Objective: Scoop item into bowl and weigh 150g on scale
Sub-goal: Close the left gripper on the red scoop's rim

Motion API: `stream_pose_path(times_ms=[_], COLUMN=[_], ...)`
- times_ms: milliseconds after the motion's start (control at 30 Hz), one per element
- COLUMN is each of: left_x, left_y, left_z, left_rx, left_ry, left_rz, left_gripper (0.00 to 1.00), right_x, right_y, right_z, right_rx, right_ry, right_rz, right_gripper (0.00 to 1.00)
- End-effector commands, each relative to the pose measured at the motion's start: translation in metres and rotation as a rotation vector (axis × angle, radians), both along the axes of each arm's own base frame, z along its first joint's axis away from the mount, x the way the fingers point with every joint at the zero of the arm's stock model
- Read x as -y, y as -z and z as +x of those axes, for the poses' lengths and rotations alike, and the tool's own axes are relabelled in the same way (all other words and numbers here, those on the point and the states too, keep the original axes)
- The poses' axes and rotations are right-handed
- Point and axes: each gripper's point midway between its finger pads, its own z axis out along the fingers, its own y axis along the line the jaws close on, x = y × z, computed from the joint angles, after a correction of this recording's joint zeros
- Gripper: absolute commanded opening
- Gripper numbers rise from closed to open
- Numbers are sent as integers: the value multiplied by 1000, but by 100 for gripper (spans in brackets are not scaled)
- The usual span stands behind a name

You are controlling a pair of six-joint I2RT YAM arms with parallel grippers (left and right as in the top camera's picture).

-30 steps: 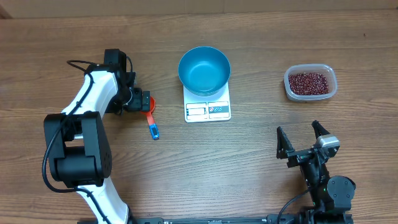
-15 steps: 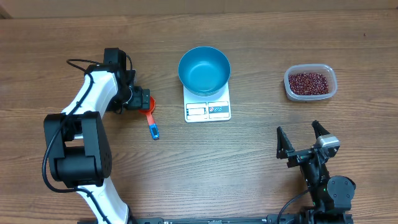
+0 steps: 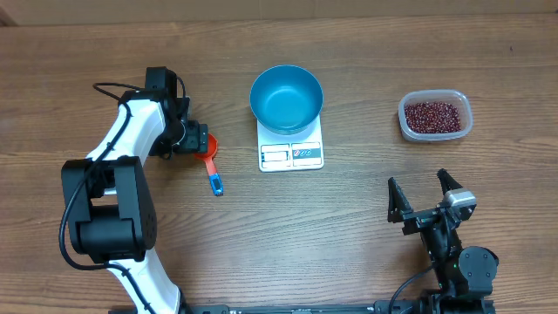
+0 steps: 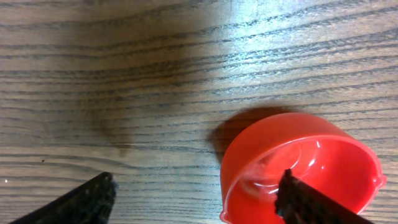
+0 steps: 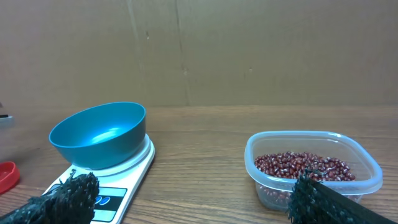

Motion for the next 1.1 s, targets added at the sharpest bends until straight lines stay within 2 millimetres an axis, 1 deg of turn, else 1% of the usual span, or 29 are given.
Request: stream_pose_path(times_ms=[0,267,333,400,700,833,1000,1067], left_x=[0,0,0,0,1,5,4,4], left_y=[8,8,8,8,8,8,8,8], left_z=[-4,-4,-4,-4,-4,-4,-4,-4], left_rx=[-21,-22,-21,-21,-21,-20,-21,-20], left_ry=[-3,-3,-3,-3,-2,0,0,0], left_rz=[-2,-2,-3,-3,-11,-29,-28,-28], left_gripper=[80,76,72,66,56,50,39,37], right_x=[1,1,1,1,1,1,1,1], right_y=[4,4,4,4,4,4,4,4], right_z=[1,1,1,1,1,1,1,1], right_rx=[-6,-6,-6,-6,-6,-6,-6,-6], right_ry=[5,5,5,5,5,5,5,5], right_rz=[4,4,4,4,4,4,4,4], right_gripper=[100,100,100,100,100,100,100,100])
